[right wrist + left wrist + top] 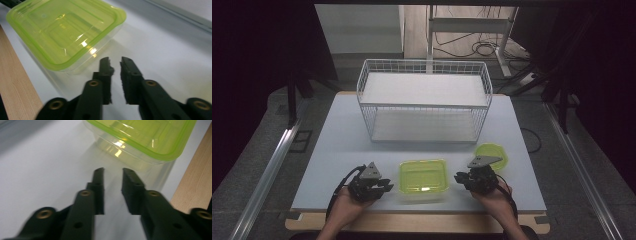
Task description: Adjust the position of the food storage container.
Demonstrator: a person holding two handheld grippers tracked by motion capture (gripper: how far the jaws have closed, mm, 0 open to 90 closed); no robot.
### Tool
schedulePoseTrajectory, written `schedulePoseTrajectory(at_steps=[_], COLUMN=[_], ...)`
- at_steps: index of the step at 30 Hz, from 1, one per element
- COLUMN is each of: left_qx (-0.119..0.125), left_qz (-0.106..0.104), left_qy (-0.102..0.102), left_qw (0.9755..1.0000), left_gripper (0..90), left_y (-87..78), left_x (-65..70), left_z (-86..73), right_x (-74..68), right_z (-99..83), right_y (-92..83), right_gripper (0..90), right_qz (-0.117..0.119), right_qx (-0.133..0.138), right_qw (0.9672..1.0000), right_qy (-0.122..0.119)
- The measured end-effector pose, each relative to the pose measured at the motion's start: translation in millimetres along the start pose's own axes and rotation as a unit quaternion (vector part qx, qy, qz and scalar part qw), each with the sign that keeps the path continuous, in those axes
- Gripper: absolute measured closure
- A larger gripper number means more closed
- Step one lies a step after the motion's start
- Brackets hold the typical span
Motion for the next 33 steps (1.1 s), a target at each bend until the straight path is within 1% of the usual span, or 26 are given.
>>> schedulePoseTrajectory(at_steps=[1, 2, 5, 6, 8, 9, 10, 11, 12, 13, 15, 16, 17, 18, 19, 20, 21, 22, 23, 24, 25, 28, 33], left_qx=[0.002, 0.003, 0.005, 0.007, 0.012, 0.012, 0.016, 0.019, 0.019, 0.017, 0.011, 0.017, 0.021, 0.021, 0.029, 0.029, 0.033, 0.037, 0.045, 0.045, 0.048, 0.054, 0.049], left_qz=[0.006, 0.01, 0.015, 0.021, 0.033, 0.033, 0.037, 0.041, 0.042, 0.047, 0.068, 0.08, 0.079, 0.079, 0.072, 0.072, 0.068, 0.065, 0.055, 0.055, 0.051, 0.048, 0.049], left_qy=[-0.004, -0.004, -0.005, -0.007, -0.013, -0.013, -0.018, -0.023, -0.026, -0.025, -0.013, -0.007, -0.011, -0.011, -0.011, -0.011, -0.009, -0.007, -0.005, -0.005, -0.007, -0.011, -0.009], left_qw=[1.0, 0.9999, 0.9999, 0.9997, 0.9993, 0.9993, 0.999, 0.9987, 0.9986, 0.9984, 0.9976, 0.9966, 0.9966, 0.9966, 0.9969, 0.9969, 0.9971, 0.9972, 0.9975, 0.9975, 0.9975, 0.9973, 0.9976], left_gripper=[61.3, 56.8, 48.6, 46.5, 40.6, 37.2, 37.2, 33.2, 27.1, 23.2, 16.2, 12.3, 8.5, 6.4, 4.8, 2.7, 2.7, 1.7, 1.6, 1.5, 1.5, 1.1, 1.0], left_y=[-3.0, -4.7, -7.9, -10.8, -13.8, -13.8, -15.3, -16.4, -17.2, -17.9, -18.9, -19.3, -18.7, -18.7, -16.3, -16.3, -15.1, -14.3, -13.1, -13.1, -12.5, -12.0, -10.7], left_x=[-1.0, -1.2, -0.1, 1.2, 2.1, 2.1, 3.2, 4.4, 6.2, 7.3, 5.8, 2.8, 2.3, 2.3, 2.4, 2.4, 2.6, 2.6, 3.0, 3.0, 3.3, 2.1, 1.8], left_z=[-0.2, -0.3, -1.2, -2.5, -4.1, -4.1, -5.2, -6.5, -8.1, -9.8, -10.4, -9.1, -9.5, -9.5, -10.4, -10.4, -10.7, -11.1, -12.0, -12.0, -12.2, -12.8, -14.6], right_x=[1.7, 2.0, 2.6, 3.2, 1.9, 1.2, 1.2, 0.6, -2.4, -4.2, -7.5, -8.9, -10.1, -10.1, -10.5, -10.5, -10.5, -11.3, -11.2, -11.2, -11.1, -10.3, -9.2], right_z=[0.3, 0.5, 0.5, 0.3, -0.3, -0.4, -0.4, -0.4, 0.5, 1.1, 2.4, 3.1, 3.7, 3.7, 3.3, 3.3, 2.2, 0.9, 0.3, 0.3, -0.1, -2.2, -3.8], right_y=[-5.3, -7.6, -11.9, -12.8, -13.2, -13.1, -13.1, -13.2, -13.4, -13.5, -13.8, -13.7, -13.3, -13.3, -10.8, -10.8, -9.3, -7.2, -6.3, -6.3, -5.5, -3.6, -1.0], right_gripper=[69.4, 66.1, 57.2, 54.0, 48.5, 45.4, 45.4, 42.3, 36.4, 33.5, 27.5, 24.2, 20.5, 20.5, 15.6, 15.6, 13.7, 11.6, 10.7, 10.7, 9.5, 8.4, 8.2], right_qz=[-0.004, -0.004, -0.008, -0.01, -0.009, -0.01, -0.01, -0.012, -0.01, -0.01, -0.01, -0.009, -0.007, -0.007, -0.009, -0.009, -0.009, 0.0, 0.003, 0.003, 0.003, 0.008, 0.01], right_qx=[0.01, 0.016, 0.025, 0.027, 0.029, 0.032, 0.032, 0.033, 0.038, 0.042, 0.049, 0.054, 0.059, 0.059, 0.063, 0.063, 0.06, 0.06, 0.059, 0.059, 0.059, 0.055, 0.051], right_qw=[0.9999, 0.9999, 0.9996, 0.9995, 0.9994, 0.9994, 0.9994, 0.9993, 0.9991, 0.999, 0.9985, 0.9982, 0.9979, 0.9979, 0.9975, 0.9975, 0.9976, 0.9977, 0.9977, 0.9977, 0.9977, 0.998, 0.9984], right_qy=[-0.001, -0.003, -0.01, -0.014, -0.013, -0.014, -0.014, -0.014, -0.015, -0.015, -0.02, -0.024, -0.027, -0.027, -0.033, -0.033, -0.032, -0.033, -0.032, -0.032, -0.032, -0.03, -0.024])
Point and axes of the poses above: each handheld gripper's, and its own axes: y roughly forward along the jaws, z roughly out of its top, x roughly to its right, the point moved 10 cm from there along y, roughly forward along the jaws, and after that the axes turned 13 degrees about y, right-handed, at the moved point
